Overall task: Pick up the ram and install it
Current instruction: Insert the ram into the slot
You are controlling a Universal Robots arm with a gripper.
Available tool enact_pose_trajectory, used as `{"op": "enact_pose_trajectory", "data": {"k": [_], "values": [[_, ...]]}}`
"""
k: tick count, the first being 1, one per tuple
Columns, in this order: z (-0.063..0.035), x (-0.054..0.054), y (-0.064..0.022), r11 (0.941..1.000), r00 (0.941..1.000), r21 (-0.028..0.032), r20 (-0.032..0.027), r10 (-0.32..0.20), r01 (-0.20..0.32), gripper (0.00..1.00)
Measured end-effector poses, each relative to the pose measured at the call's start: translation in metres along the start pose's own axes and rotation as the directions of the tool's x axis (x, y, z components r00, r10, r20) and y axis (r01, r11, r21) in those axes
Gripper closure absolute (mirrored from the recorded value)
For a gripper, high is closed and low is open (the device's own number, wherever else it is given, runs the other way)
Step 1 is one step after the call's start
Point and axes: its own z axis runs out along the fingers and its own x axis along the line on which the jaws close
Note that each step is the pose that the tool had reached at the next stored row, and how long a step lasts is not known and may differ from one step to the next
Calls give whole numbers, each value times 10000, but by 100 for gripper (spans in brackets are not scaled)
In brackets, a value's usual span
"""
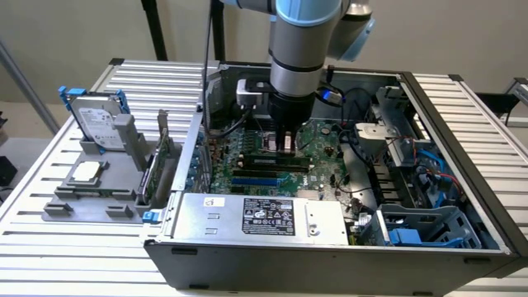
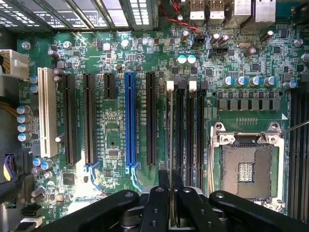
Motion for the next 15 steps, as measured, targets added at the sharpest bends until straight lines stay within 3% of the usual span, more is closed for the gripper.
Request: {"op": "enact_pose_trajectory", "data": {"k": [15], "values": [[22, -9, 22, 10000, 10000, 54, -15, 0, 0, 87]]}}
